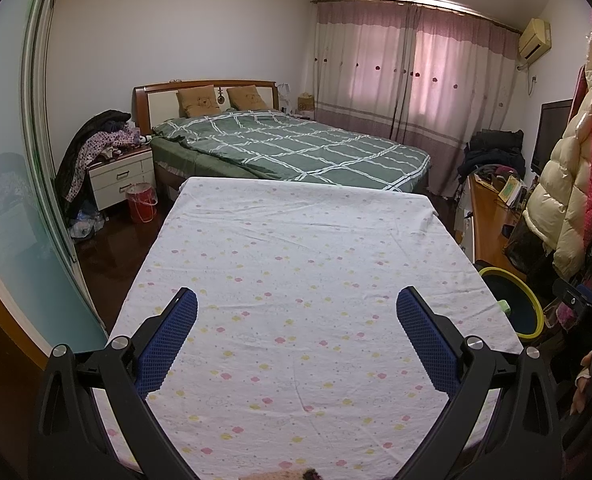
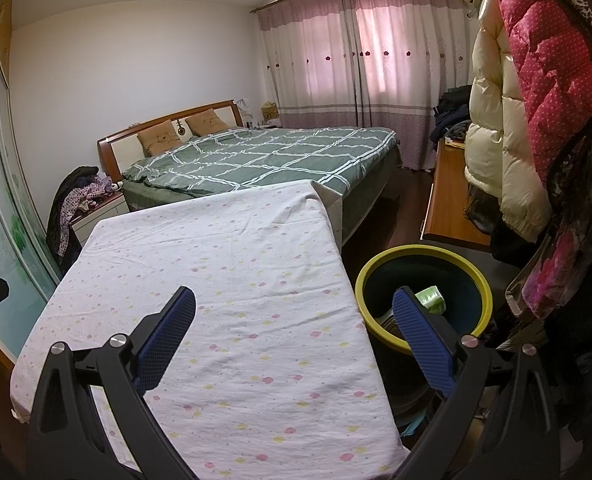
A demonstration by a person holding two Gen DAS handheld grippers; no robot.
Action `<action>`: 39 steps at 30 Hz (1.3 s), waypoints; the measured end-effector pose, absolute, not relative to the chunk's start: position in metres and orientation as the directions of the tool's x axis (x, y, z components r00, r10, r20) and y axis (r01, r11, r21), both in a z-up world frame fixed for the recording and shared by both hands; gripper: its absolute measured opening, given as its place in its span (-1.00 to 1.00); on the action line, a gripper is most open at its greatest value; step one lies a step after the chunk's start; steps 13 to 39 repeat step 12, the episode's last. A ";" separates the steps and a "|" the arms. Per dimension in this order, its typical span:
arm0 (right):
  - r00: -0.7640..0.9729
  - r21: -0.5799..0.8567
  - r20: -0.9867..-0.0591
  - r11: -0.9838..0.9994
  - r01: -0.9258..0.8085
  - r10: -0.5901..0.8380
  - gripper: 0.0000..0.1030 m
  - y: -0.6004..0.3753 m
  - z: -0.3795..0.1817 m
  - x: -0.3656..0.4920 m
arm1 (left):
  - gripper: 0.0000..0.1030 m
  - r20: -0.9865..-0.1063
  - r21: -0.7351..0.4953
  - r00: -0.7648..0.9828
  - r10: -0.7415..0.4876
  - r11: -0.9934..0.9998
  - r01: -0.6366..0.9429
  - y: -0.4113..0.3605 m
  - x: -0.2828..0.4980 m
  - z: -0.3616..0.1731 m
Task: Collect trash
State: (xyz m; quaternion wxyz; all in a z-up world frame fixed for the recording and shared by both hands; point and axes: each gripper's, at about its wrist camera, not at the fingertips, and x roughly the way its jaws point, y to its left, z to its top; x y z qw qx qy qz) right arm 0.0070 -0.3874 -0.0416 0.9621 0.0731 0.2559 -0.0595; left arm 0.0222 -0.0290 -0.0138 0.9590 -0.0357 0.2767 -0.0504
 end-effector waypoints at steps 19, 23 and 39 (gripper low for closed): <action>0.812 0.116 -0.584 0.990 0.080 0.003 0.87 -0.373 -0.067 0.106 | 0.91 -0.674 -0.073 0.731 -0.106 0.994 0.076 -0.033 0.147 -0.058; 0.812 0.116 -0.584 0.990 0.080 0.003 0.87 -0.373 -0.067 0.106 | 0.91 -0.674 -0.073 0.731 -0.106 0.994 0.076 -0.033 0.147 -0.058; 0.812 0.116 -0.584 0.990 0.080 0.003 0.87 -0.373 -0.067 0.106 | 0.91 -0.674 -0.073 0.731 -0.106 0.994 0.076 -0.033 0.147 -0.058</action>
